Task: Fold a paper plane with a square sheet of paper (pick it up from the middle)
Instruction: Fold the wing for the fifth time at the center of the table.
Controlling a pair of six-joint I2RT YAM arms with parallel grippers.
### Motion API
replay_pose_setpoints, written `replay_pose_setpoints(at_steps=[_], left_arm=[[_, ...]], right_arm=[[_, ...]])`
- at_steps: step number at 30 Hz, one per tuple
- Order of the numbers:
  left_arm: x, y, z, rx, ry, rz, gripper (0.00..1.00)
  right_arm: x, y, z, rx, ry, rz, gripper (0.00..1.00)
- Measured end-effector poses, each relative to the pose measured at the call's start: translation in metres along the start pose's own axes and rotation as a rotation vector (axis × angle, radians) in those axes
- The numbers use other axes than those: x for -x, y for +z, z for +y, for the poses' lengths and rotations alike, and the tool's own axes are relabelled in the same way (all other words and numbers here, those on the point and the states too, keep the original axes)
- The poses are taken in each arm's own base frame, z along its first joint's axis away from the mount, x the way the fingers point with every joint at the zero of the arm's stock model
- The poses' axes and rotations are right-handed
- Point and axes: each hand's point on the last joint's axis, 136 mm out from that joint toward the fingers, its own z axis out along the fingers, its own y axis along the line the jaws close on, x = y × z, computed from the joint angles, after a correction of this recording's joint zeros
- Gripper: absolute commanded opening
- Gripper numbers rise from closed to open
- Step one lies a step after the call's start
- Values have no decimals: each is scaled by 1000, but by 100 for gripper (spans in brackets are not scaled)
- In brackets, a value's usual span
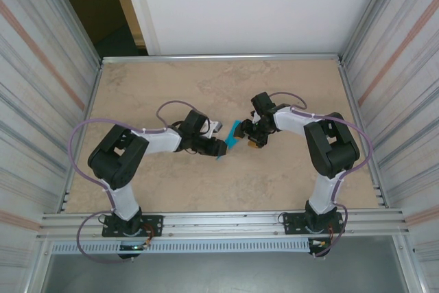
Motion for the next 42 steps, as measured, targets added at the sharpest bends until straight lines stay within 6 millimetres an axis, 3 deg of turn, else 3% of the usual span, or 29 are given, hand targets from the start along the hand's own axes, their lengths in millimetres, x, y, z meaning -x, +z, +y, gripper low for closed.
replay_pose_setpoints(at_steps=[7,27,42], left_arm=[[4,1,-7,11,31,2,38],[3,10,-2,37,43,29,38],[3,12,6,35,50,38,19]], right_arm=[[0,0,0,0,1,-1,65],[0,1,-1,-5,6,4,65],[0,2,-1,-23,17,24,64]])
